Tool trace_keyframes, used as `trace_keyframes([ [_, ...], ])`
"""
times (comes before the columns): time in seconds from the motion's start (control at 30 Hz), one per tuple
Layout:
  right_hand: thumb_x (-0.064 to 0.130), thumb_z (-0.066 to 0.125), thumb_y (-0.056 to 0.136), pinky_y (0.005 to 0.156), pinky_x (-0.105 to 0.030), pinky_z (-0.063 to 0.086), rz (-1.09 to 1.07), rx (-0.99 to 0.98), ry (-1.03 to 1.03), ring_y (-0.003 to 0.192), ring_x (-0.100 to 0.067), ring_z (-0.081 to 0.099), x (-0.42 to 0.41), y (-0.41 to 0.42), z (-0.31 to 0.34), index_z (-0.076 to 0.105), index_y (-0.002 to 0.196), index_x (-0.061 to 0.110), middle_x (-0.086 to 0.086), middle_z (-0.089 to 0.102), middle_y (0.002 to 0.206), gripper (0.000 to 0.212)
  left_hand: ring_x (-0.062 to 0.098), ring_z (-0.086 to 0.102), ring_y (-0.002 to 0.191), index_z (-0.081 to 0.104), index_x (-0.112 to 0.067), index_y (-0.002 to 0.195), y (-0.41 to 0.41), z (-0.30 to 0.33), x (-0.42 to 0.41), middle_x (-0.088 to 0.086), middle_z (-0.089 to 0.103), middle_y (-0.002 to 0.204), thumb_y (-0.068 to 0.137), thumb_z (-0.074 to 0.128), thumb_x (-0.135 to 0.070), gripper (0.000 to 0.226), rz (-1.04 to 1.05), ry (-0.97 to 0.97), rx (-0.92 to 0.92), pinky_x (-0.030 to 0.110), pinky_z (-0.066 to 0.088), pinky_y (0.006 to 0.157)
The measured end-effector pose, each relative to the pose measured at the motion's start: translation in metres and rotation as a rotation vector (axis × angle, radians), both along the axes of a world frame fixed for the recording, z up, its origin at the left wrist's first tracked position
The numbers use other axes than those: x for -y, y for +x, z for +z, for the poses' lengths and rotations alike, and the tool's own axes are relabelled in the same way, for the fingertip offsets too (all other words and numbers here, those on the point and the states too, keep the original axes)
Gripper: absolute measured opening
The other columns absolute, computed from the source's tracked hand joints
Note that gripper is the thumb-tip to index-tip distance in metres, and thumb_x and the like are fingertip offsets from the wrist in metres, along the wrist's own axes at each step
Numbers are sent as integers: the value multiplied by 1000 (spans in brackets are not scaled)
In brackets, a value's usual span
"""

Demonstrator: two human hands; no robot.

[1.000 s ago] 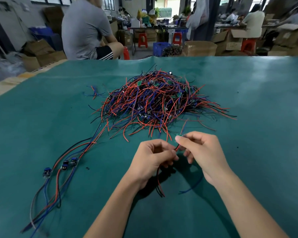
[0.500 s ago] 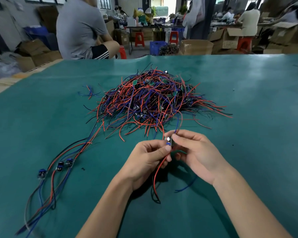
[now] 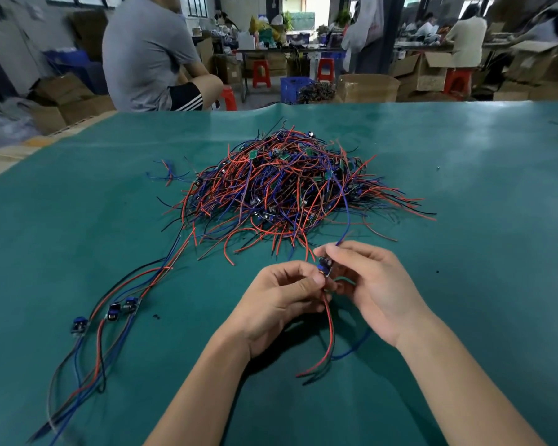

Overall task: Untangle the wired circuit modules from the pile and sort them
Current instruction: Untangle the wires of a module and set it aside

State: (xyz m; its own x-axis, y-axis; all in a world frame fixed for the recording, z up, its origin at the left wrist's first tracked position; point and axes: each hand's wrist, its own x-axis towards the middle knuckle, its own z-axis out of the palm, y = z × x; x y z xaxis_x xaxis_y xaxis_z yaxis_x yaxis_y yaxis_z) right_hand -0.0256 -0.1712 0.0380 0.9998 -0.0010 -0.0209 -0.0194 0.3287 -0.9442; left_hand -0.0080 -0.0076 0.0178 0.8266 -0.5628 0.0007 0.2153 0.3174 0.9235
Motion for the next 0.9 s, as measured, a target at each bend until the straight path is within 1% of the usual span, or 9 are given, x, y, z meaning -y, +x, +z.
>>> trace_keyframes([
  [0.13, 18, 76, 84, 62, -29, 41, -102, 11, -207, 72, -15, 61, 8, 0, 0, 82, 80, 14, -5, 78, 92, 8, 17, 62, 69, 71, -17, 76, 0, 2, 0, 14, 70, 81, 83, 70, -15, 8, 55, 49, 31, 24, 52, 67],
  [0.2, 14, 76, 87, 62, -27, 42, -149, 16, -311, 75, -11, 60, 13, 1, -1, 80, 76, 15, -4, 78, 95, 11, 16, 60, 64, 68, -16, 74, 0, 2, 2, 11, 68, 74, 81, 70, -14, 8, 62, 80, 45, 21, 49, 62],
  [0.33, 10, 81, 83, 55, -17, 43, -336, 133, -414, 63, -3, 57, 21, 5, 0, 79, 69, 18, 4, 76, 79, 16, 13, 51, 65, 60, -13, 82, -1, 1, 4, 2, 65, 70, 86, 71, -10, 12, 52, 163, 124, 20, 38, 58],
  [0.4, 5, 80, 84, 54, -13, 42, -456, 195, -386, 59, 0, 56, 28, 7, 1, 78, 67, 19, 9, 76, 75, 23, 9, 52, 64, 59, -14, 83, -1, 1, 6, -1, 64, 71, 89, 68, -9, 12, 30, 183, 153, 18, 37, 57],
  [0.53, 2, 78, 85, 51, -16, 44, -648, 232, -333, 58, -3, 54, 40, 9, 2, 76, 72, 23, 12, 74, 71, 25, 3, 52, 60, 59, -14, 85, -2, -1, 8, 0, 64, 71, 96, 60, -4, 15, 17, 248, 202, 12, 39, 57],
  [0.67, -3, 71, 91, 55, -20, 49, -823, 168, 56, 58, -10, 56, 54, 9, 3, 71, 79, 11, 1, 68, 75, 18, 7, 50, 59, 59, -13, 87, -2, -3, 11, -1, 66, 71, 97, 59, -4, 14, 51, 250, 215, 14, 41, 57],
  [0.73, -1, 66, 95, 58, -22, 51, -898, 101, 158, 59, -11, 58, 57, 10, 4, 67, 85, 12, -5, 67, 79, 17, 10, 49, 58, 58, -13, 87, -1, -4, 13, 1, 66, 72, 98, 57, -4, 14, 143, 206, 187, 16, 43, 56],
  [0.83, 4, 65, 96, 55, -26, 49, -841, -6, 81, 59, -15, 57, 46, 11, 2, 66, 86, 12, -9, 66, 78, 13, 12, 46, 55, 58, -13, 86, 4, -5, 11, 2, 67, 72, 99, 57, -6, 14, 339, 139, 186, 21, 40, 54],
  [0.9, 12, 71, 92, 53, -25, 49, -567, -5, -57, 59, -16, 60, 27, 9, 1, 70, 87, 10, -10, 69, 75, 6, 13, 43, 56, 62, -14, 85, 7, -4, 7, 3, 67, 73, 98, 59, -8, 14, 433, 120, 202, 23, 37, 53],
])
